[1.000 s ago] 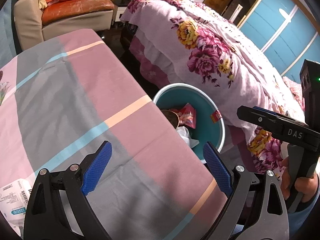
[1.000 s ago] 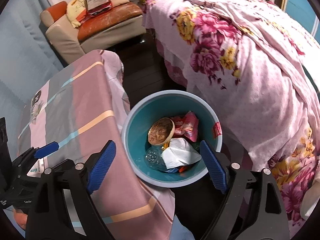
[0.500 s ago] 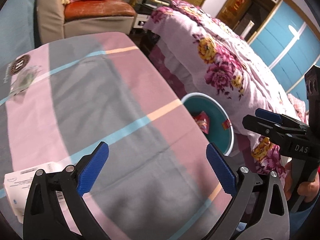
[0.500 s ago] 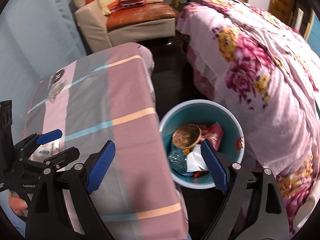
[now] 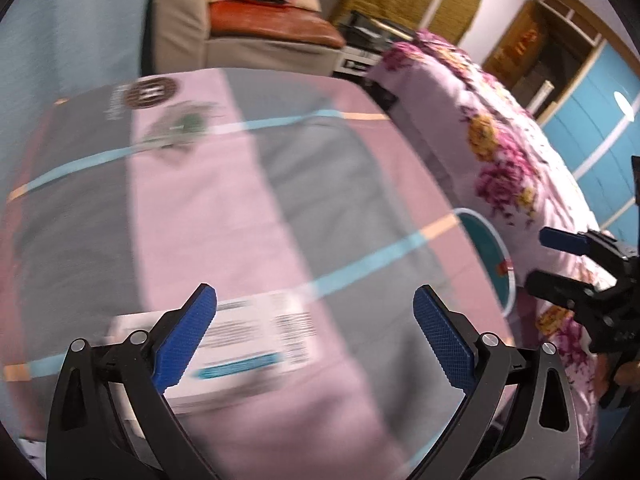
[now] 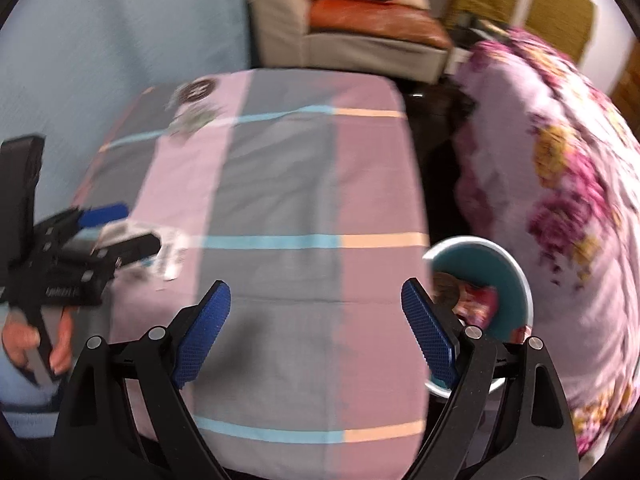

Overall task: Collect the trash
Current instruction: 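Move both open grippers back toward the table, then grasp the white medicine box with the right gripper while the left gripper grasps the clear green bag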

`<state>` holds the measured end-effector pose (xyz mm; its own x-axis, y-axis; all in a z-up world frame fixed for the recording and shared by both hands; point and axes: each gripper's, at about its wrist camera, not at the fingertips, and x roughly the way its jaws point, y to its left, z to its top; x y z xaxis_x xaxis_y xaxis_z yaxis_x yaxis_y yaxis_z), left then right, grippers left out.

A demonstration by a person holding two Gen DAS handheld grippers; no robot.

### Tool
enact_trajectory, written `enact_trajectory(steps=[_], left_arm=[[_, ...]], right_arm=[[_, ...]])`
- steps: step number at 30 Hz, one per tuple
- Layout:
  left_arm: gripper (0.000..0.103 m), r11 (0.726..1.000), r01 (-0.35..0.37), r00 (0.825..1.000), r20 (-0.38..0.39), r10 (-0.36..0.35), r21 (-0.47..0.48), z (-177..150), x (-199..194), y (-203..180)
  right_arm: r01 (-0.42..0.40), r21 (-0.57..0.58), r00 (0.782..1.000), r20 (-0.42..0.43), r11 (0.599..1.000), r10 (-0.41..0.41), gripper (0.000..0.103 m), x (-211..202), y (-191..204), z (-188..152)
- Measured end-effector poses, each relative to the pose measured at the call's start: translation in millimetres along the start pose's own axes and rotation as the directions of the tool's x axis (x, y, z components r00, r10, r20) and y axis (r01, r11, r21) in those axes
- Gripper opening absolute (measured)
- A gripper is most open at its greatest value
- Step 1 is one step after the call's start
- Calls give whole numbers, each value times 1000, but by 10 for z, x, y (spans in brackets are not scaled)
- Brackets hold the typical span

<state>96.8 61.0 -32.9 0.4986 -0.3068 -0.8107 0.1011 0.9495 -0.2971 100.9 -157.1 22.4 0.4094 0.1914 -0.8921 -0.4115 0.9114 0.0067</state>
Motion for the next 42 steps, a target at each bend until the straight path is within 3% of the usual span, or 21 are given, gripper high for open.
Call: enact_trajectory(steps=[6, 12, 22, 31, 34, 38, 42], left_arm=[[99, 992, -122, 992, -22, 122, -16, -140, -122, 658], [99, 985, -162, 987, -31, 160, -62, -234, -203, 1165], [99, 972, -213, 977, -21, 212, -97, -223, -228, 1659], [99, 966, -230, 973, -33, 228, -115, -229, -167, 1828], [99, 963, -235, 972, -38, 232, -131, -243, -163, 1880], [99, 960, -242, 970, -39, 238, -144, -252, -171, 1919], [99, 960, -239, 971, -37, 236, -144, -239, -156, 1897]], right_arm=[[-59, -279, 997, -74, 958, 39, 84, 288, 723, 157], [-152, -503, 982, -177, 851, 70, 84, 637, 1324, 200], [-301, -652, 938, -332, 696, 95, 85, 1136, 1856, 369], [-400, -735, 902, -423, 547, 91, 86, 1439, 2240, 430], [-410, -741, 901, -420, 533, 109, 86, 1503, 2298, 420], [-387, -736, 915, -382, 556, 132, 86, 1512, 2281, 408], [-359, -700, 927, -347, 617, 146, 77, 1448, 2202, 392]])
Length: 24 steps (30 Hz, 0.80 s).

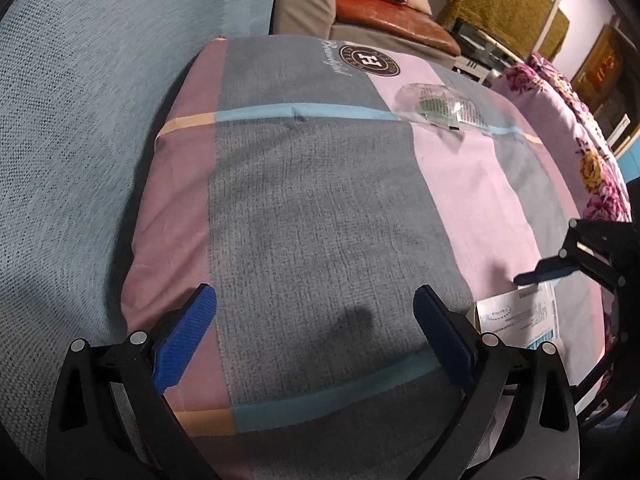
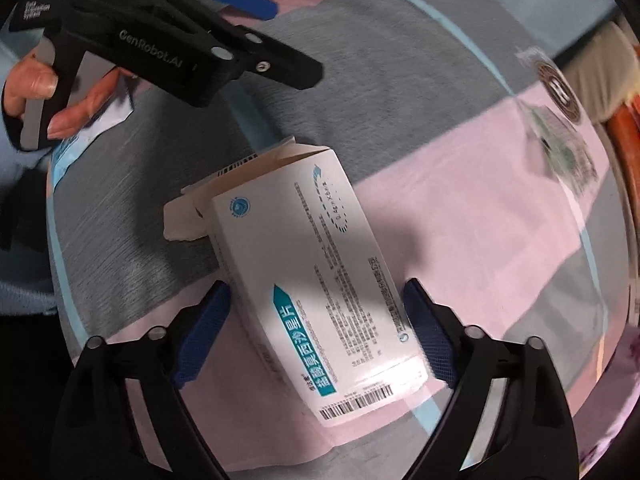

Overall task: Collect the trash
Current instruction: 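Grasp the white medicine box with the right gripper while the left gripper grasps the clear green bag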

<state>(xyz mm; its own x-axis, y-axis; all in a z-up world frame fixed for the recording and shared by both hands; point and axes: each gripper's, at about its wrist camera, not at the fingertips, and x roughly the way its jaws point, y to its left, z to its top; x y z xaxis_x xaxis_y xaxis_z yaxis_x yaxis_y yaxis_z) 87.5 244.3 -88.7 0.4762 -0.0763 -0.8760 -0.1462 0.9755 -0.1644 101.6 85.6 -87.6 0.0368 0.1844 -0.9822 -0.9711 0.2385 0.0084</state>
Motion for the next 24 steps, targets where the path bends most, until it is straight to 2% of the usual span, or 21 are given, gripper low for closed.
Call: enact_trajectory(steps=[3, 7, 11, 13, 18, 21, 24], left_arm=[[99, 1000, 4, 1000, 0, -4, 6, 5, 14, -49], [99, 1000, 12, 1000, -3, -12, 13, 23, 33, -129], [99, 999, 25, 1000, 8, -25, 25, 103, 31, -241], [99, 999, 30, 999, 14, -31, 31, 181, 45, -333], [99, 997, 55, 998, 37, -57, 53, 475, 110, -610], [99, 996, 69, 997, 41, -72, 64, 737, 192, -804], [99, 993, 106, 993, 41, -108, 56, 1054, 305, -969]], right_arm=[[3, 66, 1000, 16, 998, -4, 68, -94, -2, -75], [21, 188, 999, 22, 982, -26, 66, -214, -189, -203], [41, 328, 998, 41, 944, -57, 64, -345, -487, -392], [59, 408, 995, 55, 911, -89, 64, -407, -681, -485], [56, 598, 982, 110, 800, -151, 64, -608, -1158, -794], [15, 685, 976, 147, 728, -158, 64, -689, -1523, -1032], [-16, 732, 972, 172, 681, -162, 64, -709, -1706, -1180]])
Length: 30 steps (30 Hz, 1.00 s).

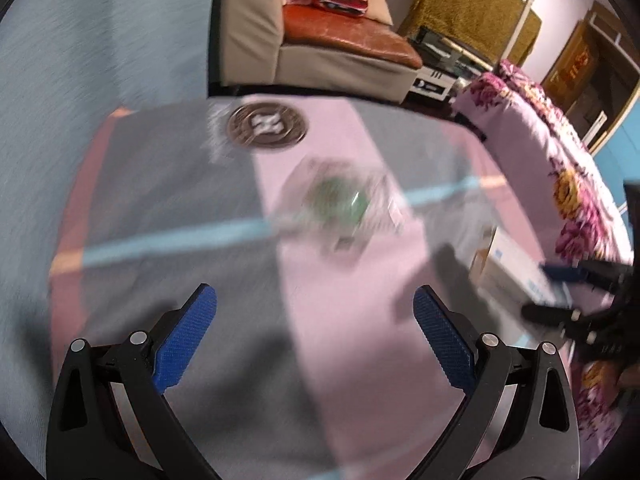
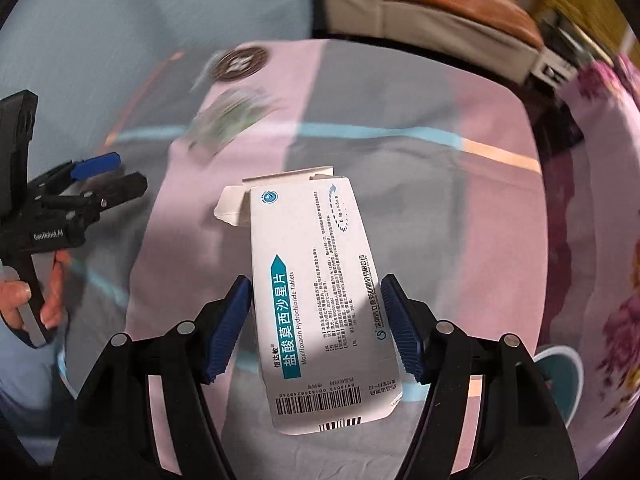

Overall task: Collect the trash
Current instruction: 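Grasp the white medicine box with the right gripper while the left gripper grasps the clear green bag, then carry the bag and box over the wastebasket and open the left gripper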

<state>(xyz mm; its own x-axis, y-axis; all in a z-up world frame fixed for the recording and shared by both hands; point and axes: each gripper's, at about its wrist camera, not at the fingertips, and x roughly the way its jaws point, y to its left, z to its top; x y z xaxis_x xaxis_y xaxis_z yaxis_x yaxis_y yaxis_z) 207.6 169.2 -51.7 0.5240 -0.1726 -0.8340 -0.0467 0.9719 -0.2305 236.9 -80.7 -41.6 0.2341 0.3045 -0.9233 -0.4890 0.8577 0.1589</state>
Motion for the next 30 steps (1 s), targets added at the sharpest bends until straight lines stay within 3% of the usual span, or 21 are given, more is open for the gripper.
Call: enact_trajectory(steps=[7, 13, 15, 17, 19, 30], left_arm=[[99, 1000, -12, 999, -31, 12, 0, 450, 370, -135], [99, 1000, -26, 997, -70, 27, 9, 551, 641, -155], [95, 1000, -22, 997, -74, 23, 17, 557, 692, -175], [78, 999, -16, 995, -94, 19, 30, 545, 765, -201], [69, 999, -27, 996, -89, 31, 44, 529, 798, -208], [66, 999, -33, 998, -53, 34, 35, 380, 646, -136]], right_arm=[[-13, 63, 999, 35, 998, 11, 63, 34, -217, 104], [-30, 63, 1000, -4, 998, 30, 63, 115, -299, 74], [-35, 60, 999, -27, 998, 37, 63, 176, -316, 80], [-31, 50, 998, -46, 998, 34, 63, 228, -315, 90], [-28, 35, 997, -65, 999, 30, 63, 294, -297, 106], [23, 9, 998, -66, 1000, -23, 70, 501, -237, 207]])
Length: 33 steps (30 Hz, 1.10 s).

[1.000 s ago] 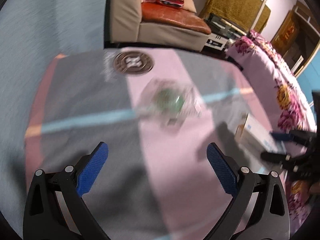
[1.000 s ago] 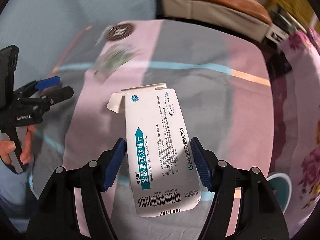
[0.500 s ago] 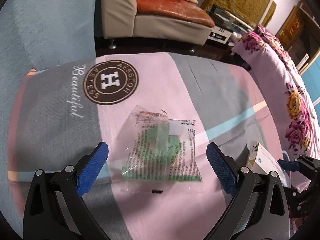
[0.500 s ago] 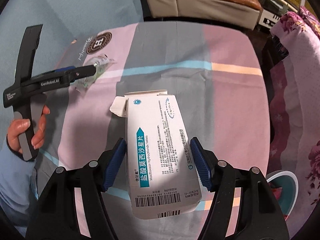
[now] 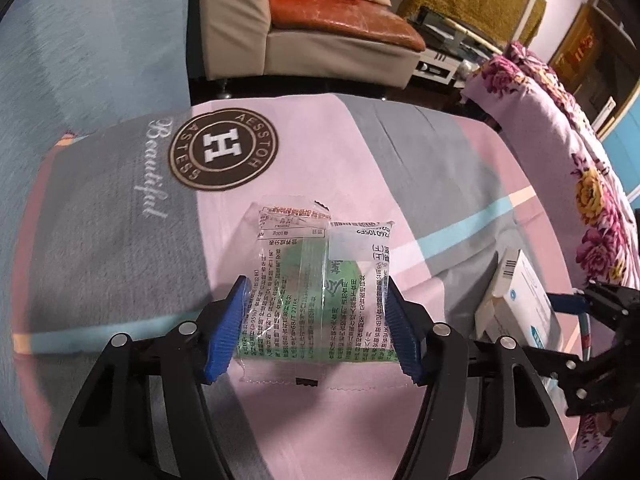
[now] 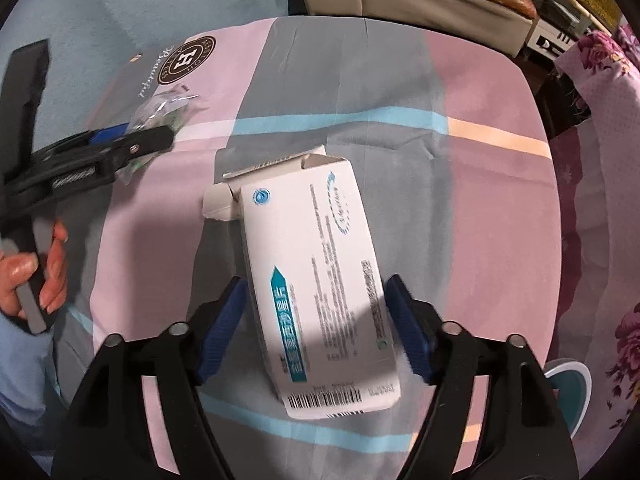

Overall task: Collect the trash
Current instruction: 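Carry the bag and box over the wastebasket and open the left gripper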

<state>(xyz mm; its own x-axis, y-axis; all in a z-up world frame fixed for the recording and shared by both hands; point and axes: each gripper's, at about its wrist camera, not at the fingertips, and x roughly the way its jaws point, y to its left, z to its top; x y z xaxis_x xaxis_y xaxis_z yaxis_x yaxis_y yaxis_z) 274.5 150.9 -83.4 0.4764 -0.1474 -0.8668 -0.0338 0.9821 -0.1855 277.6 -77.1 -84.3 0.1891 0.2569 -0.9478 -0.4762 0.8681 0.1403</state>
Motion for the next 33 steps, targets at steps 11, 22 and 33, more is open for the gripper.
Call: enact_trajectory(steps=[11, 22, 33], left_arm=[[66, 1000, 16, 999, 43, -17, 22, -247, -350, -232], [66, 988, 69, 995, 60, -78, 138, -620, -695, -1102], [66, 952, 145, 987, 23, -157, 271, -927, -783, -2200]], right_arm=[[-1, 46, 996, 88, 999, -3, 61, -305, -56, -214], [-31, 226, 975, 222, 974, -21, 61, -1080, -585, -980], [-75, 363, 938, 341, 929, -58, 61, -1655, -1163, -1820]])
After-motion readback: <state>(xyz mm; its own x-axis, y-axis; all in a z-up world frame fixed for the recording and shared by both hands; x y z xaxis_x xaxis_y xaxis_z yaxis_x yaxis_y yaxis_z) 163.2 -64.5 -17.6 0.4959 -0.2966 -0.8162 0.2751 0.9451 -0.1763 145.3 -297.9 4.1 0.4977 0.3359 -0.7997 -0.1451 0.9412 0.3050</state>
